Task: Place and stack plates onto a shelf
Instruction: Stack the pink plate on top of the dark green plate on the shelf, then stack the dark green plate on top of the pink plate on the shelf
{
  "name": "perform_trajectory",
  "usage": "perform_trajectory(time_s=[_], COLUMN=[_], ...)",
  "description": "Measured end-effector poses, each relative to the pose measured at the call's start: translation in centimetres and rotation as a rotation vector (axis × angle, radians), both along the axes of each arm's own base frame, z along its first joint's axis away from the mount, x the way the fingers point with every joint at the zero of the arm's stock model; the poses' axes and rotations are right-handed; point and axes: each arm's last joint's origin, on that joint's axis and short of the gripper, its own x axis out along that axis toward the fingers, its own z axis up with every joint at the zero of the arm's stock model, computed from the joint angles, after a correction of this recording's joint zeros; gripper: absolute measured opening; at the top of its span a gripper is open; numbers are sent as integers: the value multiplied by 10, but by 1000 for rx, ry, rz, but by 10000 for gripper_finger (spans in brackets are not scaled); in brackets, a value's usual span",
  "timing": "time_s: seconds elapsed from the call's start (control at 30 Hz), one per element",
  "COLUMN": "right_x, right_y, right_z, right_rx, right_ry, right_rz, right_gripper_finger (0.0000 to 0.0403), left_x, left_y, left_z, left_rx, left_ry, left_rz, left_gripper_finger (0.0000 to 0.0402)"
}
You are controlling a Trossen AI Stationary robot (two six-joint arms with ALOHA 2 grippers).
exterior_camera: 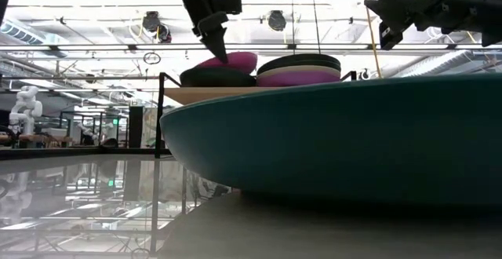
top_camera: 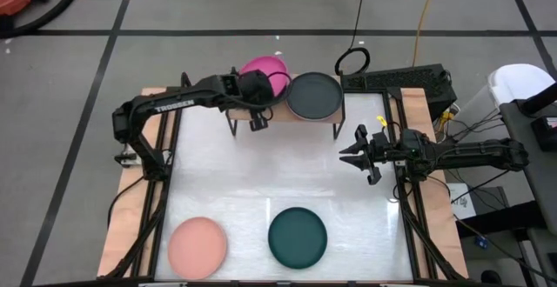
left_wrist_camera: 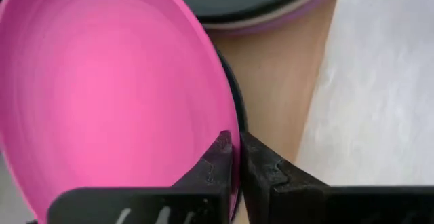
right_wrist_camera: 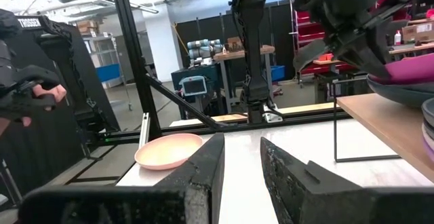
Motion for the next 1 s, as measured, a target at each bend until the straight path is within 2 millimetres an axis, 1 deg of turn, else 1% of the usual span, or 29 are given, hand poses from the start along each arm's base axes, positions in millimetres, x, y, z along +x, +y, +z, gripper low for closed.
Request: perform_trajectory(time_s=[0.13,0.3,0.43,0.53,0.7,0.8,0.9,1.0], right_x=[0,0,0,0,0,0,0,0], right_y=[0,0,0,0,0,0,0,0], right_z=[0,0,0,0,0,0,-1,-2], right_rx=[0,0,16,23,25,25,26,27], right_ry=[1,1,3,4,3,5,10,22], right_rz=[0,1,4,5,6,6,7,9], right_gripper_finger=[78,78,78,78,78,78,78,78], left_x=[-1,0,-2,-5,-8,-11,-18,-31], left_y=[-3,-8,-9,-8,-8,-11,-18,-30], left_z=[0,0,-2,-3,-3,9,34,64], left_rx=[-12,-17,-41,-46,-12,-9,-20,-19], left_ry=[6,11,21,41,71,42,-49,-174], left_rz=[14,2,34,85,123,133,170,178], left_gripper_finger=[37,43,49,76,146,184,204,208])
